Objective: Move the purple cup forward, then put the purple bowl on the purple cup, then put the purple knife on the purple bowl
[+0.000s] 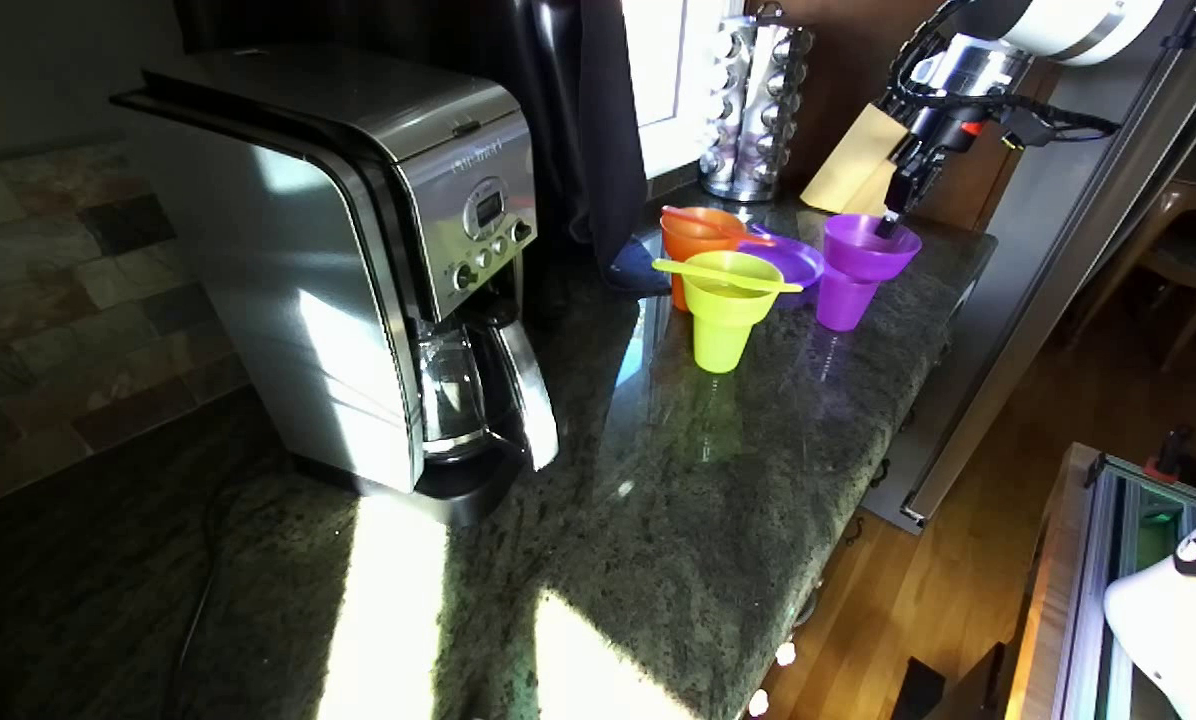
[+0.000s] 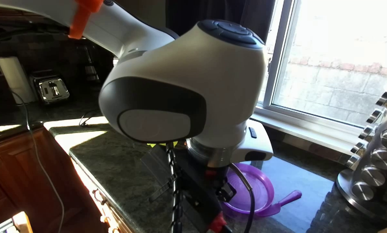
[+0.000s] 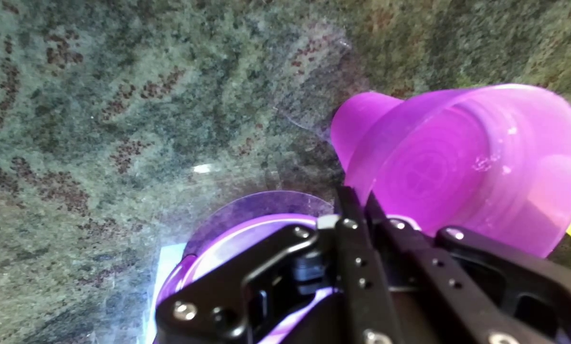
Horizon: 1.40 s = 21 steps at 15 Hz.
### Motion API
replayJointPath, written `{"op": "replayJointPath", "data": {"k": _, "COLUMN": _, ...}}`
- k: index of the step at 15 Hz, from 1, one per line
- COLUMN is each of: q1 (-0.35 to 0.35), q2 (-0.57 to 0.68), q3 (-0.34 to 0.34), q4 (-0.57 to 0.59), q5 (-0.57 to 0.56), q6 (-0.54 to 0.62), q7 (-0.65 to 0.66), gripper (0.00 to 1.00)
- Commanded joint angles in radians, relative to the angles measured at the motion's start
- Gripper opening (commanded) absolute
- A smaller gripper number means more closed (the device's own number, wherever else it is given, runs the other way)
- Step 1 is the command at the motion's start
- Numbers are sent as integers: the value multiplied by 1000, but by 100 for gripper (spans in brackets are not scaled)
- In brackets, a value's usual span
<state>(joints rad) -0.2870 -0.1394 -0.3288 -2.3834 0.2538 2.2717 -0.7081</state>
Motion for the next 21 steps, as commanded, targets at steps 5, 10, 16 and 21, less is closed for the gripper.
{"op": "replayJointPath", "data": {"k": 5, "q1": 5, "q2": 2, "q3": -15, "q4": -7, "q5": -2, "q6": 5, "q7": 21, "gripper": 1}}
{"op": "replayJointPath", "data": {"k": 10, "q1": 5, "q2": 2, "q3": -16, "q4": -6, "q5": -1, "q6": 1, "q7": 26, "gripper": 29}}
{"op": "replayJointPath", "data": {"k": 16, "q1": 7, "q2": 2, "q3": -15, "q4": -5, "q5": 2, "q6": 1, "q7": 31, "gripper": 73}}
{"op": "replayJointPath", "data": {"k": 21, "q1": 1, "q2": -10, "q3": -25, "q4": 5, "q5": 33, "q6": 7, "q7": 44, "gripper": 100}}
